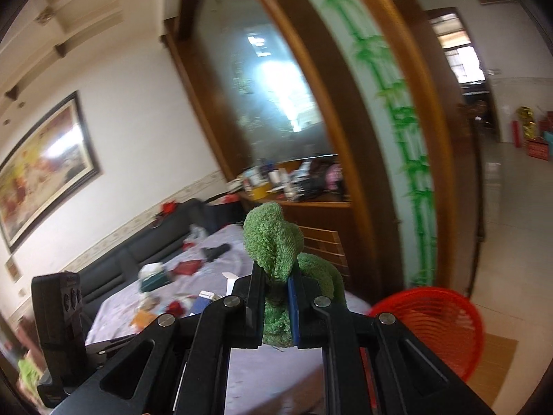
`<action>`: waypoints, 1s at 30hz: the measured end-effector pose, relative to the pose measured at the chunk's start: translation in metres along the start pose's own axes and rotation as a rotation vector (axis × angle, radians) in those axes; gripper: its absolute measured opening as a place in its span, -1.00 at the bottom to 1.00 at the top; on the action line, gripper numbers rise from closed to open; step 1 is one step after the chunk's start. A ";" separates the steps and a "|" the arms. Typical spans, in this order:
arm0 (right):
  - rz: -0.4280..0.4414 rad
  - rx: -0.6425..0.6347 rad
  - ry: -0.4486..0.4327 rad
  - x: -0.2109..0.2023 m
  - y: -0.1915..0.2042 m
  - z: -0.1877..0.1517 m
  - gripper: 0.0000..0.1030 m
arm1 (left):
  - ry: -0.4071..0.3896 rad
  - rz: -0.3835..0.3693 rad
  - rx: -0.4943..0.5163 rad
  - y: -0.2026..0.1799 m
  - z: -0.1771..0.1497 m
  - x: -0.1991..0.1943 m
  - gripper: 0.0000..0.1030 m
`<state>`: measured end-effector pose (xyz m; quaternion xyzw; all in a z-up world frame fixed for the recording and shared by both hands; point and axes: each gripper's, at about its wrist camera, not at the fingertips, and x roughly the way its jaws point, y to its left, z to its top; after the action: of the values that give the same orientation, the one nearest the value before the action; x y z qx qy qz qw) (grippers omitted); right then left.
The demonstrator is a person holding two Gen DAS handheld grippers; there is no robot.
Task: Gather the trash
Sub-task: 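Carry both held items to the red wastebasket and drop the green cloth from right tool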
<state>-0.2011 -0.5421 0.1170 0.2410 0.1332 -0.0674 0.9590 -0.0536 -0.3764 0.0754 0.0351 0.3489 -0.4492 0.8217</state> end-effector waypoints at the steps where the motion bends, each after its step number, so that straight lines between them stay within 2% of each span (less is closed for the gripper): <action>1: -0.017 0.011 0.002 0.002 -0.010 0.000 -0.78 | 0.015 -0.017 0.002 -0.003 0.002 0.011 -0.35; 4: -0.068 0.058 0.019 0.007 -0.040 -0.005 -0.78 | 0.048 -0.060 0.019 -0.012 0.006 0.040 -0.35; 10: -0.167 0.136 0.067 0.017 -0.093 -0.016 -0.78 | 0.163 -0.145 0.053 -0.032 0.008 0.104 -0.35; 16: -0.217 0.181 0.107 0.019 -0.125 -0.027 -0.78 | 0.263 -0.168 0.049 -0.041 -0.002 0.155 -0.35; 18: -0.230 0.193 0.124 0.020 -0.134 -0.031 -0.78 | 0.277 -0.177 0.041 -0.038 -0.006 0.160 -0.34; 19: -0.232 0.197 0.130 0.021 -0.136 -0.033 -0.76 | 0.284 -0.185 0.034 -0.037 -0.006 0.164 -0.25; 21: -0.238 0.210 0.148 0.026 -0.142 -0.036 -0.71 | 0.282 -0.178 0.023 -0.033 -0.008 0.165 0.09; 23: -0.257 0.222 0.165 0.029 -0.145 -0.039 -0.57 | 0.265 -0.177 0.027 -0.030 -0.008 0.159 0.12; 25: -0.253 0.249 0.167 0.028 -0.150 -0.040 -0.15 | 0.240 -0.176 0.036 -0.025 -0.008 0.145 0.14; 28: -0.248 0.259 0.138 0.022 -0.145 -0.036 0.08 | 0.171 -0.134 0.035 -0.011 -0.007 0.109 0.28; 30: -0.226 0.247 0.119 0.019 -0.134 -0.031 0.16 | 0.110 -0.091 0.022 0.002 -0.008 0.077 0.49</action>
<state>-0.2158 -0.6454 0.0262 0.3443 0.2068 -0.1761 0.8987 -0.0290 -0.4271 0.0221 0.0528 0.3899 -0.4871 0.7797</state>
